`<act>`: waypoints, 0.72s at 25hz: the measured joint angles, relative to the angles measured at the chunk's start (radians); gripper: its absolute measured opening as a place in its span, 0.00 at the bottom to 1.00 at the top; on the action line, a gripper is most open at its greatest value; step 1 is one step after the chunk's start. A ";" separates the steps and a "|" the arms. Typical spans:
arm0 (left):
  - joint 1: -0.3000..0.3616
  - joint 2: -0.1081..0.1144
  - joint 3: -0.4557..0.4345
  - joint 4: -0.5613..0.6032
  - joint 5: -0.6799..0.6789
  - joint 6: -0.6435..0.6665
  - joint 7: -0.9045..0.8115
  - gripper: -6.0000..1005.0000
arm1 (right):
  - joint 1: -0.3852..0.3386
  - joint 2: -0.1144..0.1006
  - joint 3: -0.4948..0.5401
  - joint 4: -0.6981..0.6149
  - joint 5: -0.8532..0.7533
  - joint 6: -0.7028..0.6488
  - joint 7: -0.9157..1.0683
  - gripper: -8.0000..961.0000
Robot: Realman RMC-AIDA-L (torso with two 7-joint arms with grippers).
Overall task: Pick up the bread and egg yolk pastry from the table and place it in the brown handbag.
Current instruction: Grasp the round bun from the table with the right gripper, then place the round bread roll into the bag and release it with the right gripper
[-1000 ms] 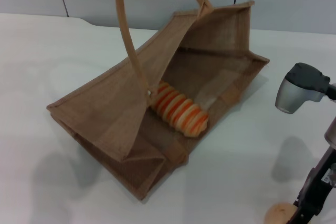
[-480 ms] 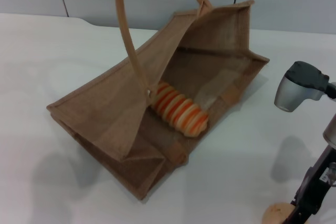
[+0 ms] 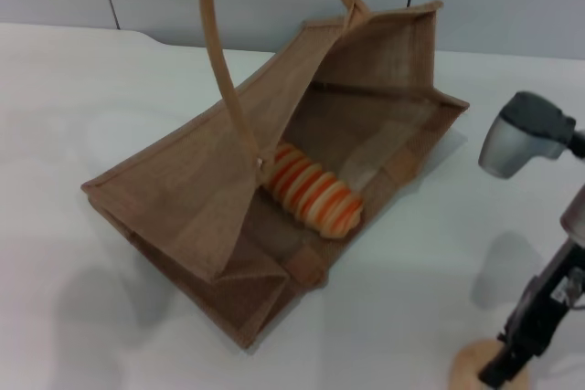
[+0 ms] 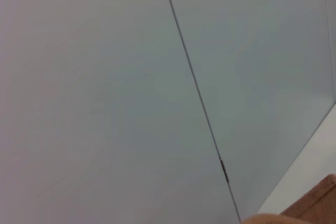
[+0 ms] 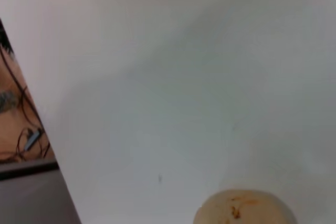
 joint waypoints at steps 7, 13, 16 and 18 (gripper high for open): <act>0.006 0.001 -0.004 0.005 0.000 0.000 0.000 0.11 | -0.001 -0.007 0.062 -0.099 -0.006 -0.012 0.000 0.54; 0.006 0.001 -0.003 0.008 -0.004 0.000 0.000 0.11 | -0.006 -0.011 0.088 -0.150 -0.009 -0.014 0.000 0.48; 0.006 0.001 -0.003 0.010 -0.008 0.000 -0.001 0.11 | -0.004 -0.009 0.117 -0.182 -0.004 -0.005 -0.001 0.46; -0.002 -0.004 0.001 0.016 -0.009 0.000 -0.002 0.11 | 0.002 -0.008 0.144 -0.205 -0.003 0.000 -0.008 0.45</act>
